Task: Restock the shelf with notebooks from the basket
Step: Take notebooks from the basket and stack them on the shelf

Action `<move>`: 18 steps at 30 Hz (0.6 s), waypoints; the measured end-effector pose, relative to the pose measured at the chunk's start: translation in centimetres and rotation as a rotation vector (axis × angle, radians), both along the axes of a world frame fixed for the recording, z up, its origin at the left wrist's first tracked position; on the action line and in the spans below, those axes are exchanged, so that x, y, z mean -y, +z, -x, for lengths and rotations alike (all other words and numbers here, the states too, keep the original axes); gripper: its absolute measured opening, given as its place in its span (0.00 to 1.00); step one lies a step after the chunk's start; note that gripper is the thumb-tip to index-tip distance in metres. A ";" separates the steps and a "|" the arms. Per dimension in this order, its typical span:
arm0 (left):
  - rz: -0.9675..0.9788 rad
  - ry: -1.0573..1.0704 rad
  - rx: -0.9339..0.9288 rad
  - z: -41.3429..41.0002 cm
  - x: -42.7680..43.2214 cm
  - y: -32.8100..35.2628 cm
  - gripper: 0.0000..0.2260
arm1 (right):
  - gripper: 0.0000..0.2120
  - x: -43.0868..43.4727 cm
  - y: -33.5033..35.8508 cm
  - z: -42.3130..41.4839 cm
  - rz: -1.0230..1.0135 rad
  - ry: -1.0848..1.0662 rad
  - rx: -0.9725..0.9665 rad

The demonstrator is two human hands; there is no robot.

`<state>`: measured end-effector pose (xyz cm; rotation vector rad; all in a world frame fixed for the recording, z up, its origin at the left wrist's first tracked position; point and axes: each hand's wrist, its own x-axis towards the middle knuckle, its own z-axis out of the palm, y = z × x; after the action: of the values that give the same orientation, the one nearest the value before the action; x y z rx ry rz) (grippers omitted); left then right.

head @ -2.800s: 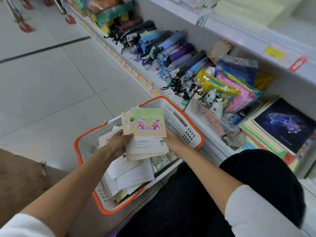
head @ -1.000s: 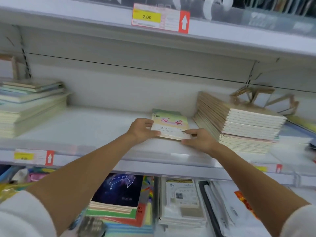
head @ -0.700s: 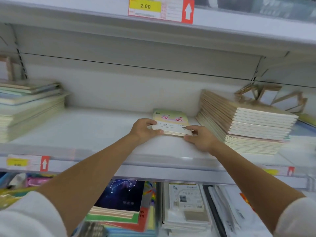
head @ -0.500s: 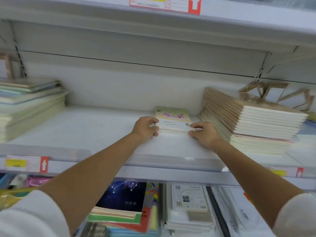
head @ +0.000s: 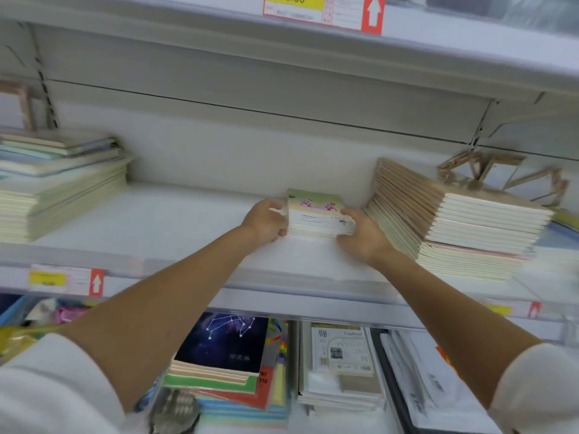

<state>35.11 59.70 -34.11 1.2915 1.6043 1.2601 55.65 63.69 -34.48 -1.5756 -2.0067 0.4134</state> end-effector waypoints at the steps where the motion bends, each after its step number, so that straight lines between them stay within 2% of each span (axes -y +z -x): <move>1: -0.055 0.078 -0.063 0.6 0.8 0.4 0.06 | 0.26 0.8 0.4 1.0 -0.100 0.027 0.034; 2: -0.110 0.156 -0.147 1.4 1.7 0.8 0.04 | 0.25 1.9 0.7 2.2 -0.181 0.060 0.021; 4: -0.173 0.281 -0.293 3.3 4.2 1.3 0.12 | 0.20 4.6 1.6 4.9 -0.256 0.112 -0.076; 8: -0.139 0.361 -0.347 7.7 11.4 0.9 0.16 | 0.10 10.8 1.7 11.3 -0.249 0.252 -0.220; 12: -0.030 0.436 -0.380 13.5 20.6 -1.6 0.17 | 0.05 18.0 -0.8 18.5 -0.083 0.445 -0.291; 18: 0.168 0.626 -0.315 22.0 34.7 -6.6 0.15 | 0.06 28.4 -7.2 27.9 0.248 0.752 -0.159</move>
<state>13.06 25.03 -40.75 0.9415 2.4103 1.2717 27.74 35.32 -41.69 -0.8096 -2.4283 1.0649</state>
